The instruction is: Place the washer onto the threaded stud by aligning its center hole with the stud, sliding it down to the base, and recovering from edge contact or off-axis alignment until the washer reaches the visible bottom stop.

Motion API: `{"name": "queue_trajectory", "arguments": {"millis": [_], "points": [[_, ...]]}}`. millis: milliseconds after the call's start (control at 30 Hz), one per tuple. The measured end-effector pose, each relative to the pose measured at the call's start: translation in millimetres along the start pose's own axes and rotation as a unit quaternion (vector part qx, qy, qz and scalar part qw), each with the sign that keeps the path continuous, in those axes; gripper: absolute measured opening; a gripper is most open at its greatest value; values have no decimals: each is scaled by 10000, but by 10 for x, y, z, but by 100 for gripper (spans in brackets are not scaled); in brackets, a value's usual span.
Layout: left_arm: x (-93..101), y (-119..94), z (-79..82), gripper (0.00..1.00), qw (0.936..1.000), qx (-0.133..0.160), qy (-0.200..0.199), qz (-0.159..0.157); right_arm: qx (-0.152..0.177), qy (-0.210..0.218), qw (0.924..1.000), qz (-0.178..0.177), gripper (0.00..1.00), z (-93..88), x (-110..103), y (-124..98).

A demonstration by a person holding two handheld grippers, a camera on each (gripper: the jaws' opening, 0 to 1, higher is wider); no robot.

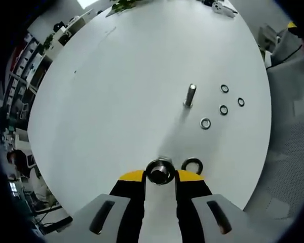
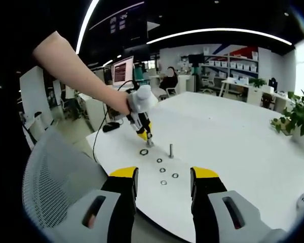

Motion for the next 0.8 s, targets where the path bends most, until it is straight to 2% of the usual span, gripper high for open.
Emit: {"name": "queue_trajectory", "arguments": {"millis": [100,400,800], "points": [[33,10,-1,17,10000,-47,-12,-69,-8,-11,10000,8,43,-1,-2,4],[15,30,16,18,10000,-9,68,28,32,15,10000,-11,43,8,6,2],[2,67,-21,18,9999,17,-100,26,-1,-7,10000,-9,43,-5,2,4]]}}
Point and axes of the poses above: the point that each gripper's makers call its tool centre point, and the gripper's own axes: y roughly forward along the fingers, x roughly to its right, z roughly out of its top, the point moved 2 cm from there along -y, roughly backward along the fingers, and after that the axes turned 14 degrees about x, right-handed, at the moved point
